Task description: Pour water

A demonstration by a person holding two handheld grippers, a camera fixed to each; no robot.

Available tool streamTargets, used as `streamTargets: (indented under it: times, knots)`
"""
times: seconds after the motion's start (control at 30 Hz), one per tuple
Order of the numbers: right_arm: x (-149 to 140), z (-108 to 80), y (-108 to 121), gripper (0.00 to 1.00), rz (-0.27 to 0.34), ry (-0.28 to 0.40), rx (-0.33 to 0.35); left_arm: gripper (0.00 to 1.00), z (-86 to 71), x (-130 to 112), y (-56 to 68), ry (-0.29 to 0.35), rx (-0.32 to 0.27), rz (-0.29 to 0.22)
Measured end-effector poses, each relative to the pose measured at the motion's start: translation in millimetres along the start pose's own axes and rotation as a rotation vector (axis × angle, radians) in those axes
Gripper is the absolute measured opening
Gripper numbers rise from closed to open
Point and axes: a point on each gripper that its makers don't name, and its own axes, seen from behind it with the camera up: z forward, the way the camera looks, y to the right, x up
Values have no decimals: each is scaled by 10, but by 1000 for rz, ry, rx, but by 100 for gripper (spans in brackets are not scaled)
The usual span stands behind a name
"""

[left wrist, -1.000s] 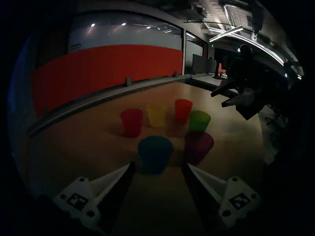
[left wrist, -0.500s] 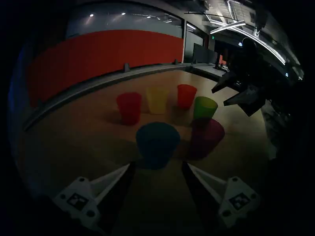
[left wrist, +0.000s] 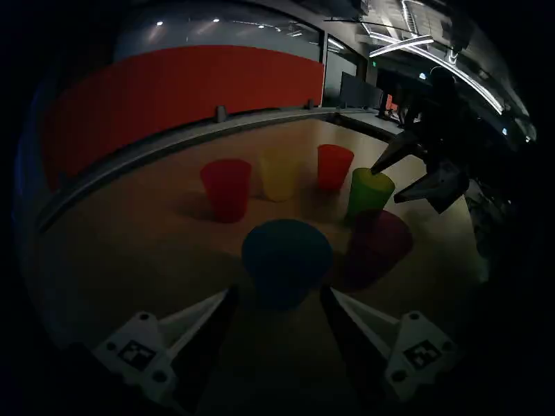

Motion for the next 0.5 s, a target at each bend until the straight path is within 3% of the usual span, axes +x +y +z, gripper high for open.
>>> streamTargets:
  times: [0.5]
  knots:
    - [24, 230, -2, 100, -28, -16, 15, 87, 223, 71, 35, -8, -29, 20]
